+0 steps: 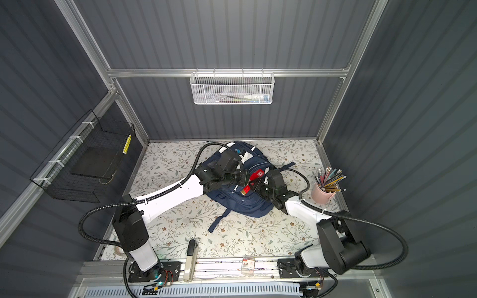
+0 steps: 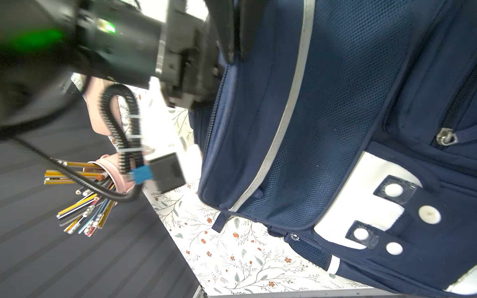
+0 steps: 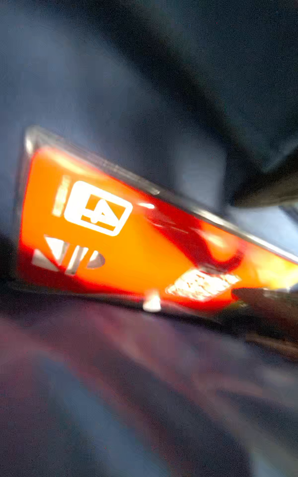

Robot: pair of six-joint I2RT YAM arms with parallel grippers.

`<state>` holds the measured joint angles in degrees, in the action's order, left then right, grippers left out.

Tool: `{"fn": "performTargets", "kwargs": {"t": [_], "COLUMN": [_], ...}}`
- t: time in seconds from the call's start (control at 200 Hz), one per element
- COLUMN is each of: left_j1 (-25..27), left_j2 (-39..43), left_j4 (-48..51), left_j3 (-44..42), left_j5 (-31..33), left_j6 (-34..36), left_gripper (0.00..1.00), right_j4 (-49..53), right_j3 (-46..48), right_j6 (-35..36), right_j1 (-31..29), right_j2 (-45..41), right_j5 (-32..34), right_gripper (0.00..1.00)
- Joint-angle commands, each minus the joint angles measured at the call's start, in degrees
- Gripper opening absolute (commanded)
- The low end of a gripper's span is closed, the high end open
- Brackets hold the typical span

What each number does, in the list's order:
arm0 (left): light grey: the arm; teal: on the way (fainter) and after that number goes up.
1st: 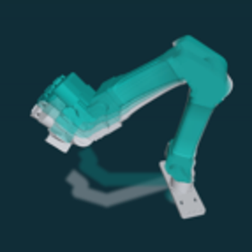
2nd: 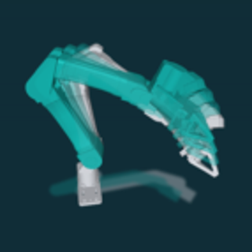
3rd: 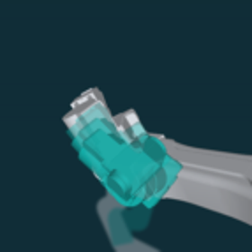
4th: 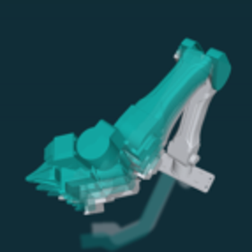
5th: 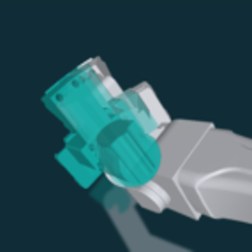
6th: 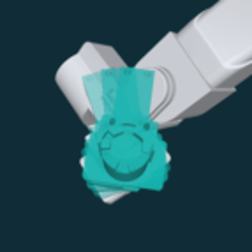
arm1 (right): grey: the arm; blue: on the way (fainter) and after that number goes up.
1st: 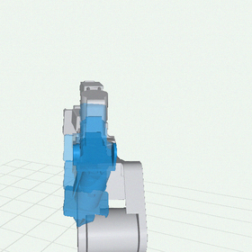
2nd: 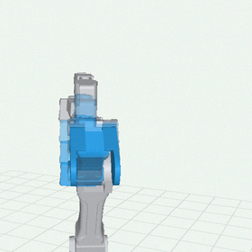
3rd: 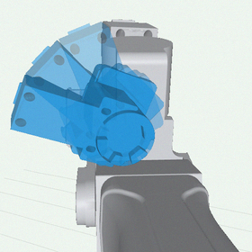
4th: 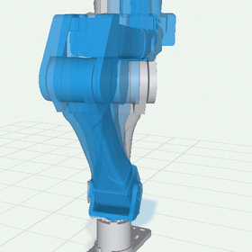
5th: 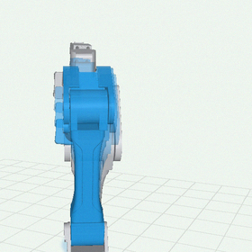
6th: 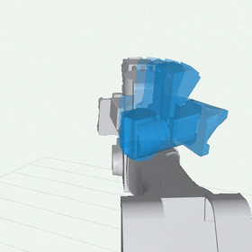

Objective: Pack the student bag

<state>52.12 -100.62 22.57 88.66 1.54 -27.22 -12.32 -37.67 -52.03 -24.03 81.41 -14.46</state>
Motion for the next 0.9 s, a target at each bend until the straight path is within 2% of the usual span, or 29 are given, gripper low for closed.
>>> {"fn": "performTargets", "kwargs": {"t": [0.0, 0.075, 0.115, 0.3, 0.355, 0.42, 0.495, 0.525, 0.635, 0.71, 0.82, 0.86, 0.896], "left_j1": [-0.28, -0.28, -0.31, 0.09, 0.1, 0.08, -0.08, -0.05, -0.31, -0.53, -0.86, -1.18, -1.57], "left_j2": [1.52, 1.45, 1.22, 1.3, 1.38, 1.66, 2.4, 2.77, 4.64, 5.96, 8.9, 10.37, 11.66], "left_j4": [-2.46, -3.06, -3.23, -5.2, -5.13, -4.91, -5.12, -5.24, -6.59, -6.81, -7.06, -7.2, -7.47], "left_j3": [-0.5, -1.13, -1.34, -3.4, -3.33, -3.15, -3.36, -3.6, -4.71, -5.27, -6.74, -7.1, -9.96], "left_j5": [-2.2, -3.13, -3.38, -4.53, -4.39, -4.49, -4.45, -4.31, -4.06, -4.31, -3.75, -3.56, -3.45], "left_j6": [-2.13, -2.85, -3.17, -5.58, -5.65, -5.64, -5.57, -5.55, -5.92, -6.26, -6.41, -6.69, -7.19], "left_gripper": [0.0, 0.0, 0.0, 0.0, 0.0, 0.0, 0.0, 0.13, 0.51, 0.57, 0.69, 0.78, 0.95], "right_j4": [-5.14, -5.92, -7.36, -10.58, -11.42, -12.2, -11.49, -10.08, -1.21, 7.38, 13.38, 15.63, 17.72], "right_j3": [-1.04, -2.85, -3.26, -6.09, -6.61, -5.15, -1.76, -0.8, 1.42, 2.68, 7.84, 9.22, 10.14], "right_j6": [0.44, 0.25, -0.15, -0.54, -1.05, -1.4, -1.3, -0.54, 2.4, 3.13, 3.52, 3.58, 4.16], "right_j1": [-0.55, -0.83, -1.1, -3.67, -3.88, -3.9, -3.76, -3.78, -3.78, -3.79, -3.7, -3.7, -3.71], "right_j2": [4.34, 7.19, 8.22, 10.6, 11.43, 10.38, 6.51, 4.43, -3.81, -8.72, -16.69, -21.78, -25.03], "right_j5": [-0.78, -1.46, -1.7, 0.68, 0.03, 0.52, 2.41, 3.14, 5.39, 7.75, 9.18, 10.13, 10.81], "right_gripper": [0.23, 0.1, 0.06, 0.04, 0.08, 0.18, 0.41, 0.47, 0.61, 0.64, 0.67, 0.7, 0.75]}}
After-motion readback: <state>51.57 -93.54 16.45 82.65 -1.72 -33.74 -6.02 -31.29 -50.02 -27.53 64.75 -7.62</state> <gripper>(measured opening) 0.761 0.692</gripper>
